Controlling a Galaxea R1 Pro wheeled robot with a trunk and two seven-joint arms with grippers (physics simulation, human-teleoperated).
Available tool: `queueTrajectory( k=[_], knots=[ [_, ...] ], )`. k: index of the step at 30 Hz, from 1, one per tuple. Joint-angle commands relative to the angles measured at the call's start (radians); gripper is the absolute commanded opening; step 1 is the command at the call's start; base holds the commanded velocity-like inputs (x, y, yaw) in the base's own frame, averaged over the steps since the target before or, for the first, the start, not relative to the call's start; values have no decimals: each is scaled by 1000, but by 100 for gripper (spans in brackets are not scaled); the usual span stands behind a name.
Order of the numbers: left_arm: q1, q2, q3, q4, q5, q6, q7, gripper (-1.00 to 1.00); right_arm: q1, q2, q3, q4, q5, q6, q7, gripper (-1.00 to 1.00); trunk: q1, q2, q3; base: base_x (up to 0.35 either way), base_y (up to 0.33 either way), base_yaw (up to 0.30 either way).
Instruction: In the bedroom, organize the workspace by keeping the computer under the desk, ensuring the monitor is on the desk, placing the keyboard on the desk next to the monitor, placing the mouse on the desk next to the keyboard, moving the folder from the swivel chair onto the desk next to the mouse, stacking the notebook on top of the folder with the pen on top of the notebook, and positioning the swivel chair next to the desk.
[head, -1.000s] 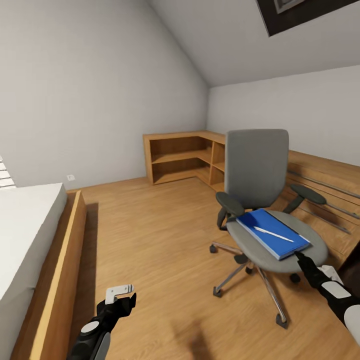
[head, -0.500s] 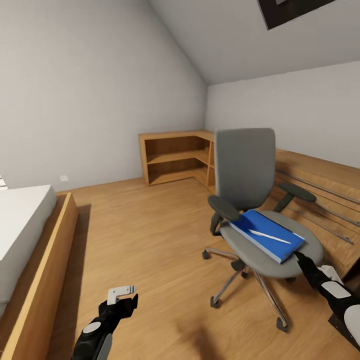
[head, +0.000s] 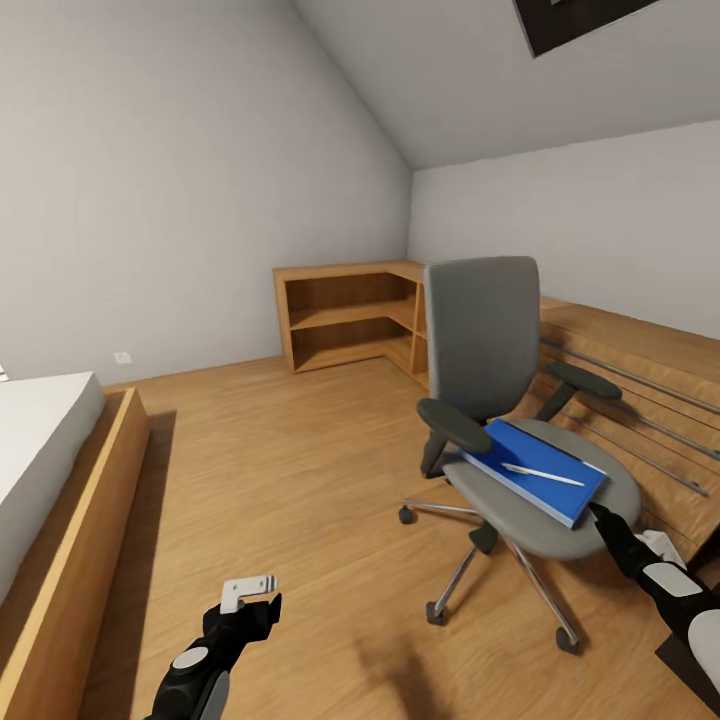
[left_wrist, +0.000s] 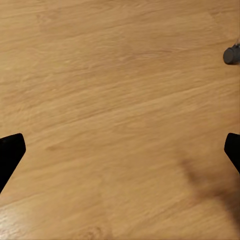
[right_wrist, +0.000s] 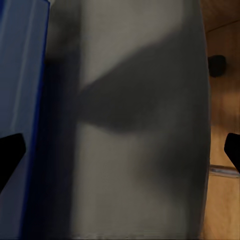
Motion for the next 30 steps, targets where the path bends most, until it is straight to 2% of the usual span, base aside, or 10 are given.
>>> queueTrajectory(
  k=[1,7,18,23,30],
  knots=[
    [0,0,-2,-1,11,4,9,100,-1,0,-8,0,-3,6,5,100,0,0,-1,0,0,0],
    [0,0,-2,-1,11,4,9,100,-1,0,-8,0,-3,6,5,100,0,0,2,0,0,84],
    [0,0,-2,-1,11,3,9,100,-1,0,-8,-1,-2,6,5,100,0,0,13,3,0,194],
    [0,0,-2,-1,11,3,9,100,-1,0,-8,-1,-1,6,5,100,0,0,17,204,0,192],
    [0,0,-2,-1,11,4,9,100,-1,0,-8,0,-1,6,24,100,0,0,18,140,0,34]
  ],
)
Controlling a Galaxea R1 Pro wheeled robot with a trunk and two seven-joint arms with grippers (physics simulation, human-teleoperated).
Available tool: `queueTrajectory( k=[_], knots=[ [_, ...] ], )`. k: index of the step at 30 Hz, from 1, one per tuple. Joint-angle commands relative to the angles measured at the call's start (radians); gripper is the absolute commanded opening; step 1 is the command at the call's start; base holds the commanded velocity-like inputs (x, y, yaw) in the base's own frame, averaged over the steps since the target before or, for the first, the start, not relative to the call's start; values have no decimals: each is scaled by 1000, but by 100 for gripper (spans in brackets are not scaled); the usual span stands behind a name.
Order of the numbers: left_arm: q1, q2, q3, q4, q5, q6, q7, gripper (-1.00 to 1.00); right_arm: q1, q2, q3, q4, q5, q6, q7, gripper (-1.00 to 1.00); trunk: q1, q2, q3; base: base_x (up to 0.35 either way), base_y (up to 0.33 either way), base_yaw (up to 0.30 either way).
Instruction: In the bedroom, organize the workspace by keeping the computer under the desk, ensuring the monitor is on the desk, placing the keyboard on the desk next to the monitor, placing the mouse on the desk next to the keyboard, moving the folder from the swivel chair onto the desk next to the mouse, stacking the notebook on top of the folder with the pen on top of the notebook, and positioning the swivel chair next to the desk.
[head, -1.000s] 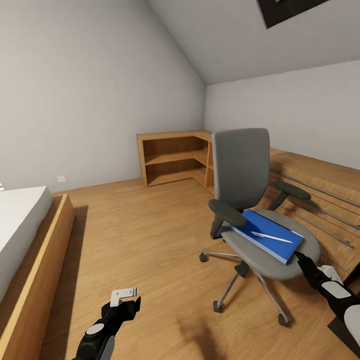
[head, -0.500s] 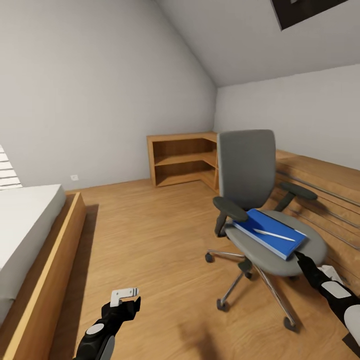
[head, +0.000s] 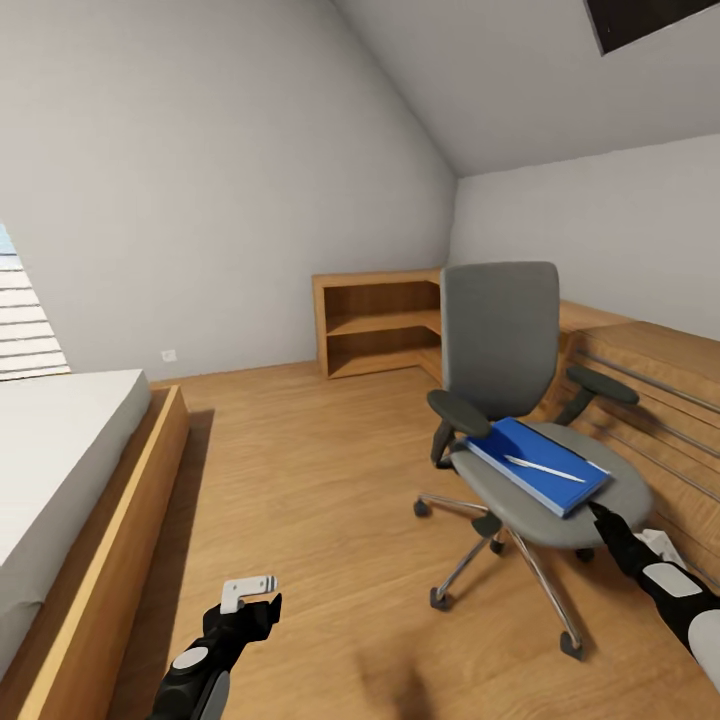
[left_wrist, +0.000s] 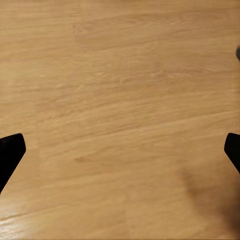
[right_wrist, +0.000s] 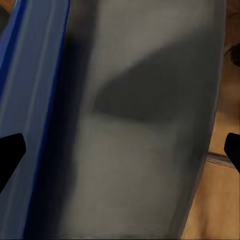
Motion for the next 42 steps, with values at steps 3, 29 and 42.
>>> queueTrajectory(
  k=[3,29,42],
  knots=[
    [0,0,-2,-1,10,4,9,100,-1,0,-9,-1,-5,7,9,100,0,0,-1,15,0,3],
    [0,2,-2,-1,12,3,9,100,-1,0,-9,1,-5,5,11,100,0,0,-1,223,42,0],
    [0,2,-2,-1,12,3,9,100,-1,0,-9,5,-5,3,12,100,0,0,-1,306,135,0]
  ],
)
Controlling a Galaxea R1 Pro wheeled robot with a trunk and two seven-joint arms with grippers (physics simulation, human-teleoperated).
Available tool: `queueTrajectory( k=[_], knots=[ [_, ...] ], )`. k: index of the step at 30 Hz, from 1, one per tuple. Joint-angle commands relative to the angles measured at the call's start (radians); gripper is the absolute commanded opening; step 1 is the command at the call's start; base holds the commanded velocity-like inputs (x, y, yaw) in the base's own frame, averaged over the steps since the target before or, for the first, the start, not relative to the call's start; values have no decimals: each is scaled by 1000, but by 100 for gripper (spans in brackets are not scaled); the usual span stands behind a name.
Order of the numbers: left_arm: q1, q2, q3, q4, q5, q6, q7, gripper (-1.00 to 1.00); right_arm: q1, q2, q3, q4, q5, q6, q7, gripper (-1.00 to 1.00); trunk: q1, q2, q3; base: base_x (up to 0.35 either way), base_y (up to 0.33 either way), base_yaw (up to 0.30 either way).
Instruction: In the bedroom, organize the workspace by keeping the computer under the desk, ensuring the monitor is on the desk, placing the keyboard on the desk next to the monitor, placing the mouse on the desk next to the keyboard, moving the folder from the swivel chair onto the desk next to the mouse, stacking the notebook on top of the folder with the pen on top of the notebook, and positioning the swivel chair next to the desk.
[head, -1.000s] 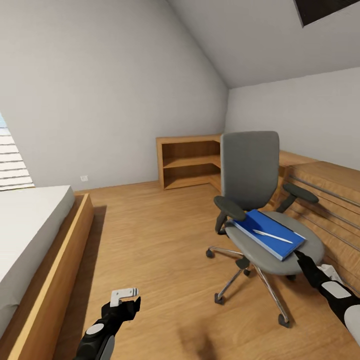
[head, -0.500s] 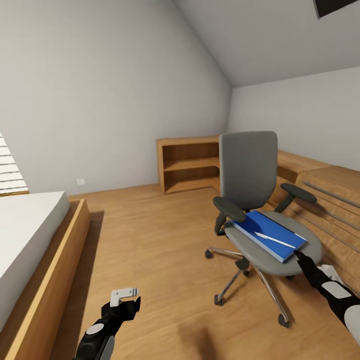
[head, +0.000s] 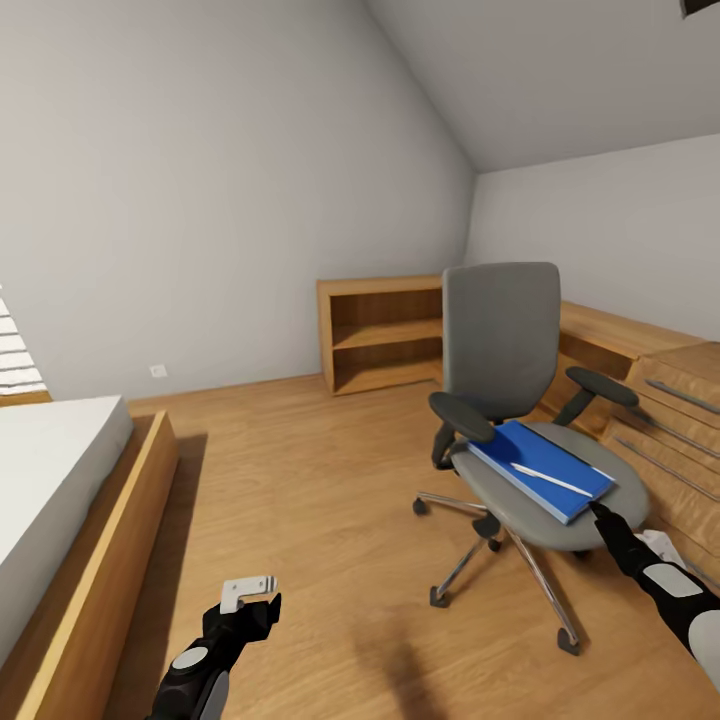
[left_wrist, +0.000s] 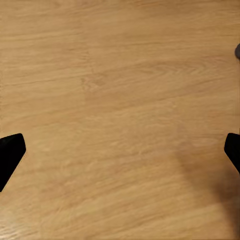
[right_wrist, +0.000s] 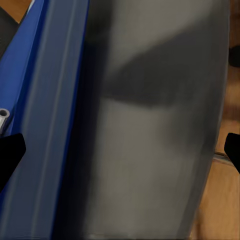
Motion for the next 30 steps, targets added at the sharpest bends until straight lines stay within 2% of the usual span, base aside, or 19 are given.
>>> queueTrajectory(
  k=[1,15,30],
  knots=[
    [-1,0,-2,-1,10,4,9,100,-1,0,-1,0,-4,7,6,100,0,0,-1,147,99,0],
    [-1,0,-2,-1,10,5,10,100,-1,0,-1,-1,-3,7,6,100,0,0,-1,6,19,0],
    [-1,0,-2,-1,9,5,11,100,-1,0,-1,-1,-3,5,5,100,0,0,-1,-303,0,0]
  ],
)
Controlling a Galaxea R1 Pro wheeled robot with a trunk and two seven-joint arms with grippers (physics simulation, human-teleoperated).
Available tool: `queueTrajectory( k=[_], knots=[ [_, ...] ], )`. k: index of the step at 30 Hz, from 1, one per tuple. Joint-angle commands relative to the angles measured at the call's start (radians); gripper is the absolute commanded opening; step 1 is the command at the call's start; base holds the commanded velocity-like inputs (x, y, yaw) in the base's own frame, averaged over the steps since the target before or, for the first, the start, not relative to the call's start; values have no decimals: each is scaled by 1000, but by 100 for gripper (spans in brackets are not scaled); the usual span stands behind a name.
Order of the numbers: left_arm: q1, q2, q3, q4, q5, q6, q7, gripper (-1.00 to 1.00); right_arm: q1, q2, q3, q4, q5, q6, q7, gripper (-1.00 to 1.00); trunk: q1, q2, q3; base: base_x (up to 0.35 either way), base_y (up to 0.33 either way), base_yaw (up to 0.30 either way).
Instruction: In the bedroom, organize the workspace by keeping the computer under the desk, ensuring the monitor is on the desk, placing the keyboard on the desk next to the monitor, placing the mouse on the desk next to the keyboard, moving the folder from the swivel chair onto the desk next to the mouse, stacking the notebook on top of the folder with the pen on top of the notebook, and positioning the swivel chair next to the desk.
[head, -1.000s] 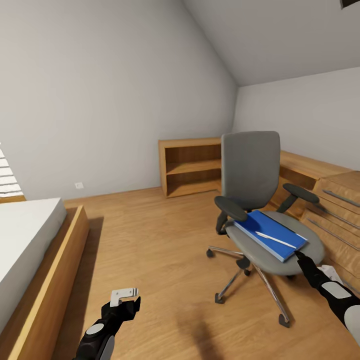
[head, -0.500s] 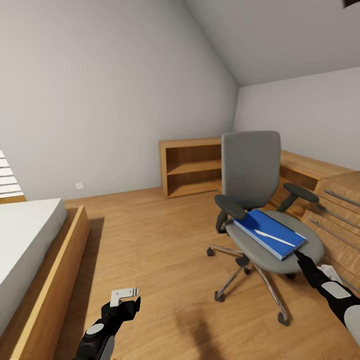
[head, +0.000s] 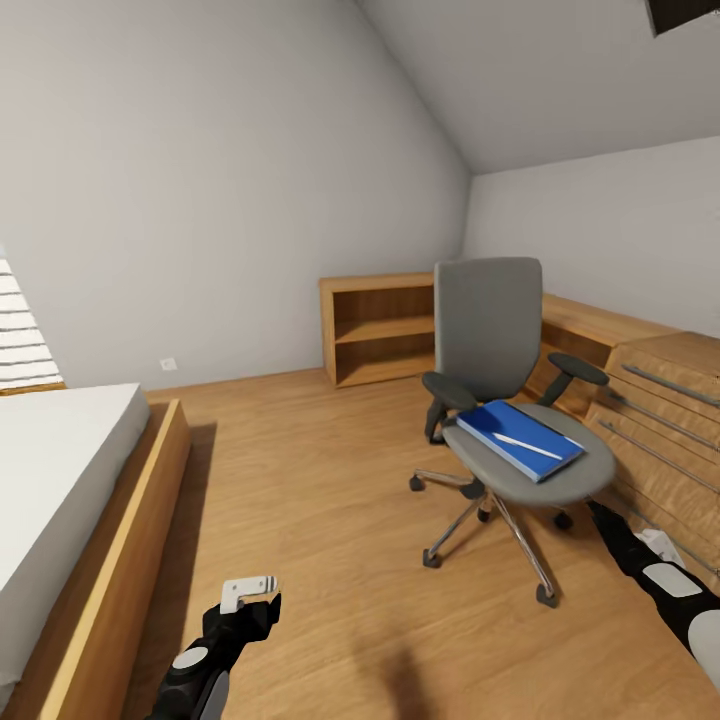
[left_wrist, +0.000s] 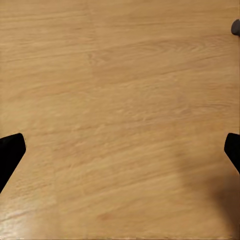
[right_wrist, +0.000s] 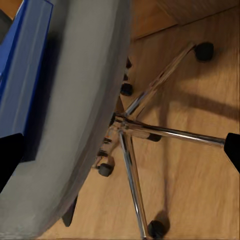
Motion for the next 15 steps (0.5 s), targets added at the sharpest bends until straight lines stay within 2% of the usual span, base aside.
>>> queueTrajectory(
  k=[1,15],
  knots=[
    [0,0,-2,-1,11,4,9,100,-1,0,-8,0,-2,6,4,100,-1,0,-1,-333,0,0],
    [0,-1,-2,-1,11,4,9,100,-1,2,-7,2,-2,6,5,100,-1,0,-1,-330,0,0]
  ],
)
